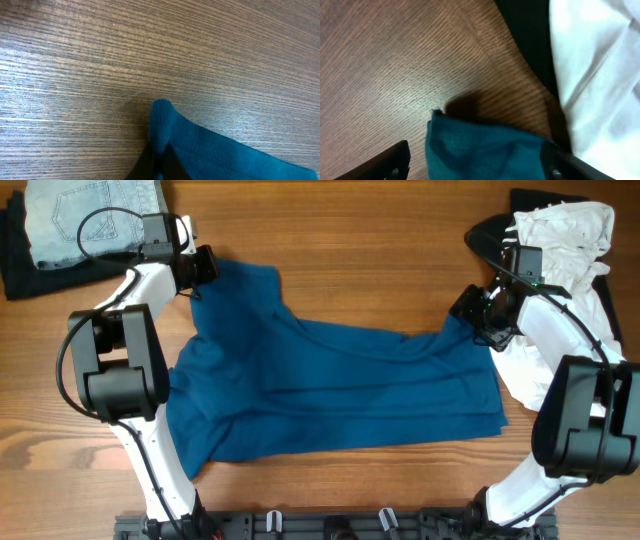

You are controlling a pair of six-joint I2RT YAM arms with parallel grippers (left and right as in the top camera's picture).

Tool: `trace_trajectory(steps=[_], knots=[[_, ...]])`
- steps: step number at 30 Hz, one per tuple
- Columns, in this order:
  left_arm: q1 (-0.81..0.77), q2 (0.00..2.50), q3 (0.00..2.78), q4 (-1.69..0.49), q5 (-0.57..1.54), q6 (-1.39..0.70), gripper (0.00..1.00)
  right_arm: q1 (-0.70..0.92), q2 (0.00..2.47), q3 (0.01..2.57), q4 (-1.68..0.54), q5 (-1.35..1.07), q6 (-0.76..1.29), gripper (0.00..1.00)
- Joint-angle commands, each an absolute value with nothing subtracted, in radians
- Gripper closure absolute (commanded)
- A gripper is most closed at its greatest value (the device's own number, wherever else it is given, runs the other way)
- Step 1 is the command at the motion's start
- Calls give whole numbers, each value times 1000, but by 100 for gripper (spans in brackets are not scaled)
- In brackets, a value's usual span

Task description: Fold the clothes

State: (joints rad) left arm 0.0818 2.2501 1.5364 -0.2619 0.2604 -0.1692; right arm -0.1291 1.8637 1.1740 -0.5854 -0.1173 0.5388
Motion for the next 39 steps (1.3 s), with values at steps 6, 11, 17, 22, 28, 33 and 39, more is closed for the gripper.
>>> trace_trajectory(steps=[6,11,17,22,28,33,39], knots=[[87,2271,1553,-266,272,-165,96,-126,1967,1172,-561,-150,579,21],[87,2271,1553,-260,272,-165,96,-126,1966,1175,-541,-146,585,50],[87,2268,1553,-202,273,-189,96,-126,1966,1227,-543,-127,605,90],[87,2263,1557,-127,273,-268,96,-126,1966,1275,-540,-81,641,96],[87,2263,1697,-67,248,-324,96,-142,1966,1403,-532,-28,706,96],[87,2263,1775,15,235,-379,96,-178,1967,1423,-495,-28,709,96],[87,2263,1775,40,234,-427,96,-180,1967,1423,-452,-28,707,96]])
